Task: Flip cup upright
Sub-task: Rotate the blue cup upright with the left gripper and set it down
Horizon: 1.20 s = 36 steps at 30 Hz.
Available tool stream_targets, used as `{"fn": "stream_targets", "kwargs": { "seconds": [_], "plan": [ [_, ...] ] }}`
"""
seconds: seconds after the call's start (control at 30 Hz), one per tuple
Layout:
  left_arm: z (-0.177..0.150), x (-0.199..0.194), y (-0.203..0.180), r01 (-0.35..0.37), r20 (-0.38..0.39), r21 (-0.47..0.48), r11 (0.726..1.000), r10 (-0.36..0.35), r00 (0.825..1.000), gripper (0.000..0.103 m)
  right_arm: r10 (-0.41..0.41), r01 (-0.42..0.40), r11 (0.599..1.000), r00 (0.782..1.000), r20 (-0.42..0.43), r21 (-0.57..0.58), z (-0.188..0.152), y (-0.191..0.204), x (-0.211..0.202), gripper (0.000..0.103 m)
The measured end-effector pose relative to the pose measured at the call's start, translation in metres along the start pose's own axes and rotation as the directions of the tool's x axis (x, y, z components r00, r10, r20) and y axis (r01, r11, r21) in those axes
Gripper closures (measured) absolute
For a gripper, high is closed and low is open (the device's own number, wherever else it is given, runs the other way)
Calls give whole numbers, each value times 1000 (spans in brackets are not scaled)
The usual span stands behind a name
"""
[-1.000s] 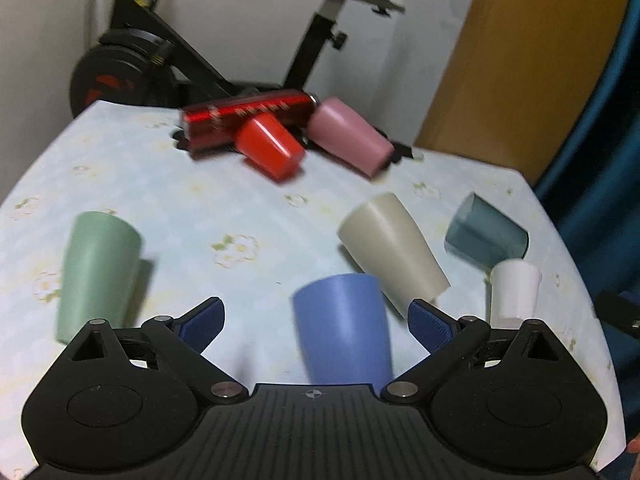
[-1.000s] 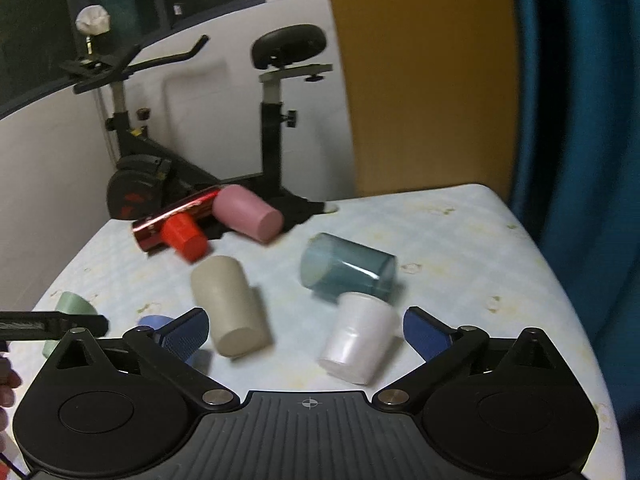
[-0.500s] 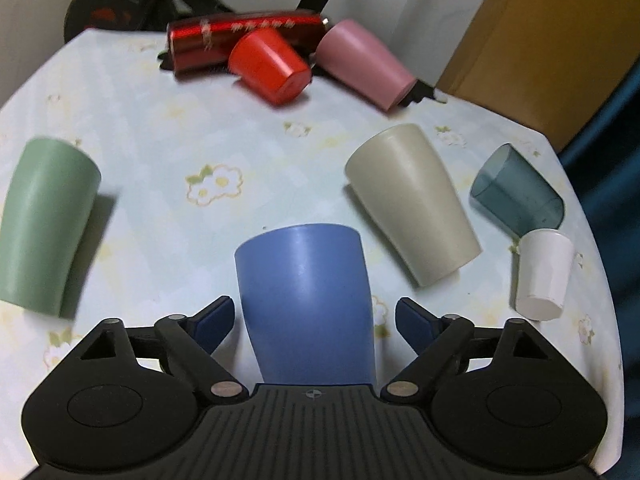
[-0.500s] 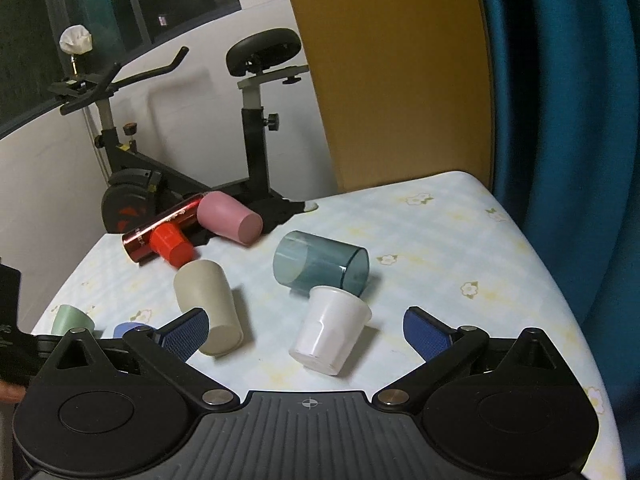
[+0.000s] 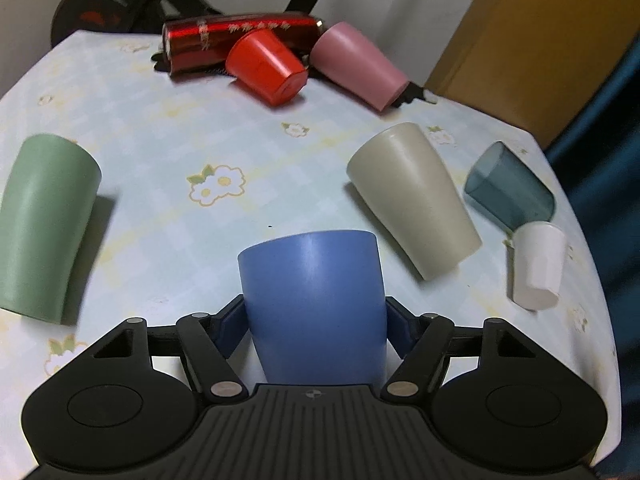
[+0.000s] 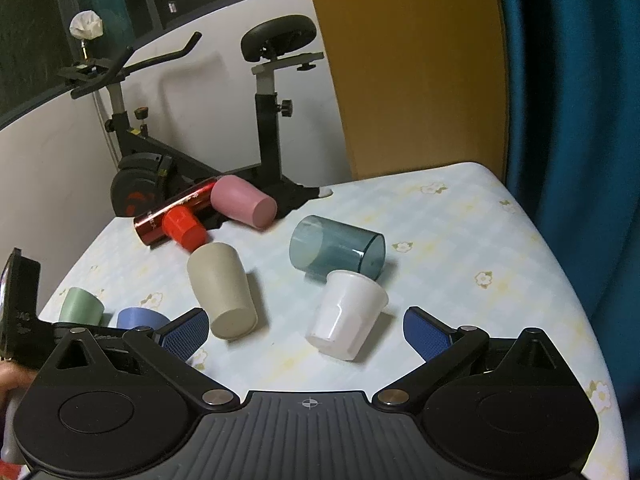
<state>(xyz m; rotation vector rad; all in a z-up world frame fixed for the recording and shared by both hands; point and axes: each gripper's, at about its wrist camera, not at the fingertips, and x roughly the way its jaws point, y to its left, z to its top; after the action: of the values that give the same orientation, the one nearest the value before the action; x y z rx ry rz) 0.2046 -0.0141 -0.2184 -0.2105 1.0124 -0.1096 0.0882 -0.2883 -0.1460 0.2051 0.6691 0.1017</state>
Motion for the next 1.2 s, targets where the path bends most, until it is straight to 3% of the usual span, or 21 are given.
{"fn": "stream_targets", "kwargs": {
  "seconds": [0.27,0.57,0.67,1.2],
  "plan": [
    [-14,-40,0,-22,116,130,991,7,993,31,12,-12,1000,1000,-12,-10,-2,10,1,0],
    [-9,-46,0,-194,248,186,963,145,958,31,27,-28,999,999,-31,-17,-5,18,2,0],
    [-8,-43,-1,-229,249,197,953,177,952,31,25,-26,999,999,-34,-19,-5,19,1,0],
    [-14,-43,2,-248,176,187,951,216,960,31,15,-16,999,999,-37,-28,-5,21,-5,0]
  ]
}}
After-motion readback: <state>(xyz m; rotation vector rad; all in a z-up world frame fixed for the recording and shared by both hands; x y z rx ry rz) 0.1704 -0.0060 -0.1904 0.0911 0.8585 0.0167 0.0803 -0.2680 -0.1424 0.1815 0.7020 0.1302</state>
